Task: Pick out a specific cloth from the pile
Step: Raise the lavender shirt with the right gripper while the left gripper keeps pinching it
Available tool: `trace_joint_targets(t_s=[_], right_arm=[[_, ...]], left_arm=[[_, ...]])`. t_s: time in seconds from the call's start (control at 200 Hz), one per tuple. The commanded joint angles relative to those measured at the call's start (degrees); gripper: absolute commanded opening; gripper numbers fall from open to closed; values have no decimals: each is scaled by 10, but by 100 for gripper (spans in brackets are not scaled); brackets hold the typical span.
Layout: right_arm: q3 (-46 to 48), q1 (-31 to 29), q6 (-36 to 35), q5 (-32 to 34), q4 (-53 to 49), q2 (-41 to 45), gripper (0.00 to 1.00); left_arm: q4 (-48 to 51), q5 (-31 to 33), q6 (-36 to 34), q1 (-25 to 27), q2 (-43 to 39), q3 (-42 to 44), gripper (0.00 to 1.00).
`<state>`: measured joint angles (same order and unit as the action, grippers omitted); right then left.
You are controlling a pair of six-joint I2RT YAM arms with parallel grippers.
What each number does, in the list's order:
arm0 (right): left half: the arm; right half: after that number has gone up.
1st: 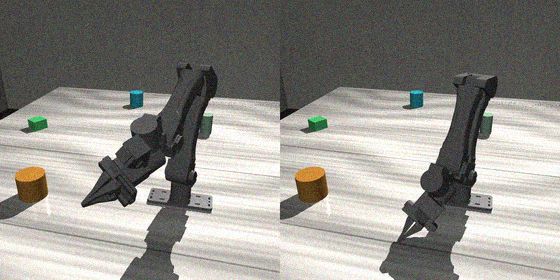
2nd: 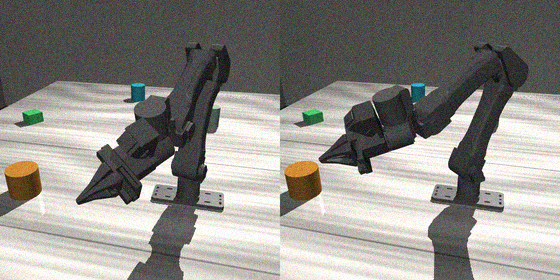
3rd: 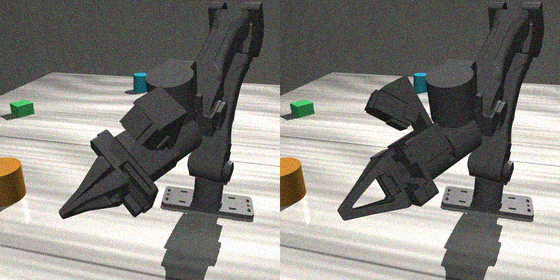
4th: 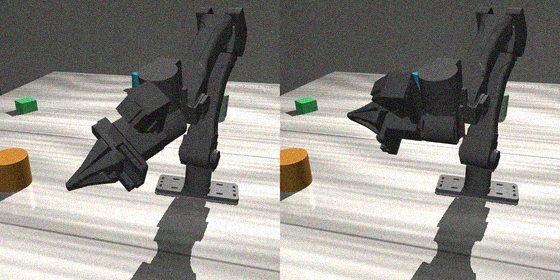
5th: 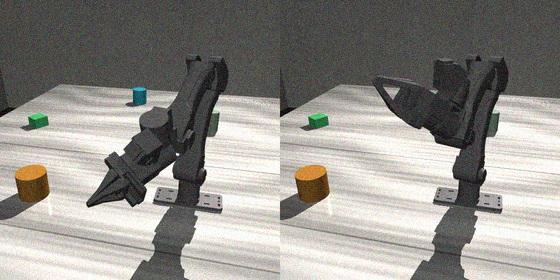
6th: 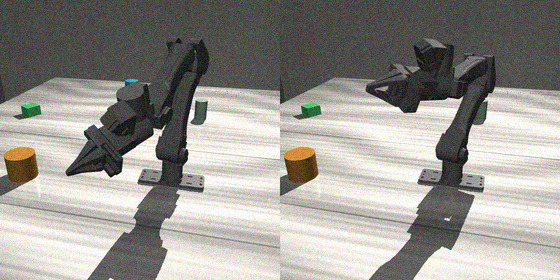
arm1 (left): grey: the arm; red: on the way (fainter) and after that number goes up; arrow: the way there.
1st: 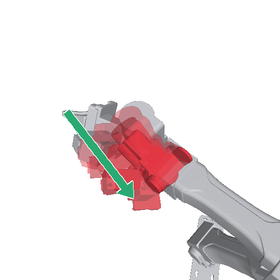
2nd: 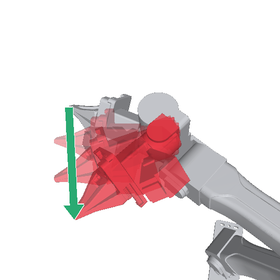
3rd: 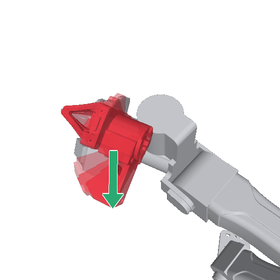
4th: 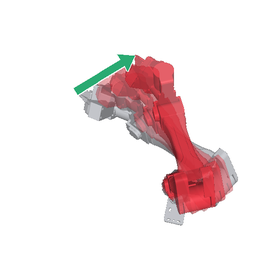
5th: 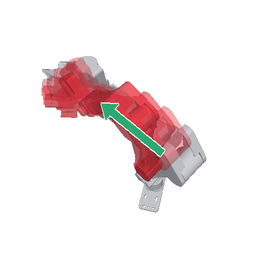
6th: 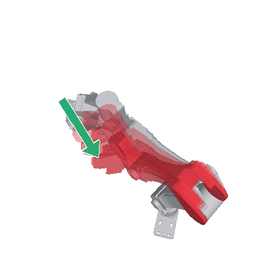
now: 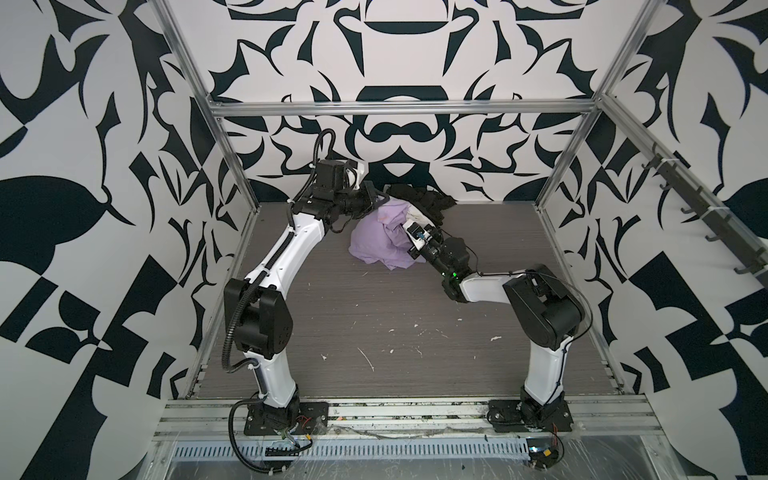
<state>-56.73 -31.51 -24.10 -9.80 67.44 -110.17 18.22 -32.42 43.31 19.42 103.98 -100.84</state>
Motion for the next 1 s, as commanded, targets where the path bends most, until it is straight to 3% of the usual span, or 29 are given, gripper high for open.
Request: trace_joint_targets(t_s=[0.0, 0.995], right_arm=[[-17, -4, 3, 1, 45, 36, 0], [-6, -30, 0, 32, 29, 114, 0]], left_arm=[[-15, -11, 1, 1, -13, -23, 1], [-3, 1, -9, 1, -49, -30, 2]])
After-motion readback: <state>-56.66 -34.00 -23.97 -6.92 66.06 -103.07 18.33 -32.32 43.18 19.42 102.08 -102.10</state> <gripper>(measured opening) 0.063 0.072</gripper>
